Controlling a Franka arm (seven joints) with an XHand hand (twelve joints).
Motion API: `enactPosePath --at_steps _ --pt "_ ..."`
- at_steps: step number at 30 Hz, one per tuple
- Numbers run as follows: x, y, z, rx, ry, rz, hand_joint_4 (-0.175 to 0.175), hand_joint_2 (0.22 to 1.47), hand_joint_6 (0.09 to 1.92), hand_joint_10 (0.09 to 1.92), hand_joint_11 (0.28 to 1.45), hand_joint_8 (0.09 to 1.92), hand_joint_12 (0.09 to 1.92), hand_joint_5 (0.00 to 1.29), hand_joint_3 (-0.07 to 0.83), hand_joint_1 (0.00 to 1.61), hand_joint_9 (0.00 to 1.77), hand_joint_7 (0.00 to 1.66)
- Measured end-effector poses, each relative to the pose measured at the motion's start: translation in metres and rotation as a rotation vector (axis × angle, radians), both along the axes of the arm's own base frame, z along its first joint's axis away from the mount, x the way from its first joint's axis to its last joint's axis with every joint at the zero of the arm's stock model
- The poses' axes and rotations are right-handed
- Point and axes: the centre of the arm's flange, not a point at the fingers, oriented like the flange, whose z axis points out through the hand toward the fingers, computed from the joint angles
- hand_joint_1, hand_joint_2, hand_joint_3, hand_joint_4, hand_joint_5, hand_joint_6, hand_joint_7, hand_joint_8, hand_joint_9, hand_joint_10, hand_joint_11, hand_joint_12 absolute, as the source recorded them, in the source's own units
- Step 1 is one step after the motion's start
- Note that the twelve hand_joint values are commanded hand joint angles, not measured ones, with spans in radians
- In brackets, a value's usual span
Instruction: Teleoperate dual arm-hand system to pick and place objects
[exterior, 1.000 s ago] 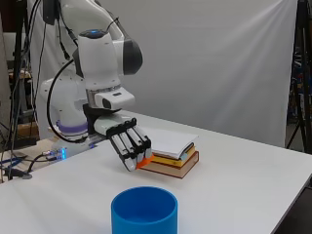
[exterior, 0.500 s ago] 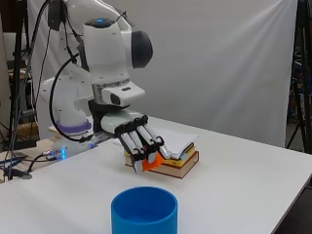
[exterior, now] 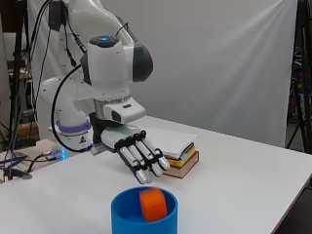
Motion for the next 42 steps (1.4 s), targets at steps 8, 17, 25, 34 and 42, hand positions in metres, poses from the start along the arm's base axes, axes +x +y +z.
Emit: enactPosePath --at_steps 8,17,25,34,42 --pt "-0.023 0.034 -0.004 -0.05 0.063 0.011 0.021 0.99 0.09 0.09 0.42 0.09 0.09 0.03 0.006 0.09 0.29 0.13" --pt "0.009 0.036 0.078 0.035 0.03 0.059 0.043 0.96 0.09 0.09 0.43 0.09 0.09 0.13 -0.011 0.12 0.36 0.21" --pt "-0.015 0.087 0.25 -0.077 -0.132 0.132 0.045 0.97 0.09 0.09 0.42 0.09 0.09 0.16 0.0 0.09 0.39 0.24" --pt "-0.09 0.179 0.272 -0.09 -0.034 0.264 0.034 1.0 0.09 0.09 0.41 0.09 0.09 0.17 0.009 0.18 0.38 0.25" --pt "-0.103 0.21 0.289 -0.131 -0.058 0.275 0.036 1.02 0.09 0.09 0.41 0.09 0.09 0.25 0.004 0.27 0.4 0.27"
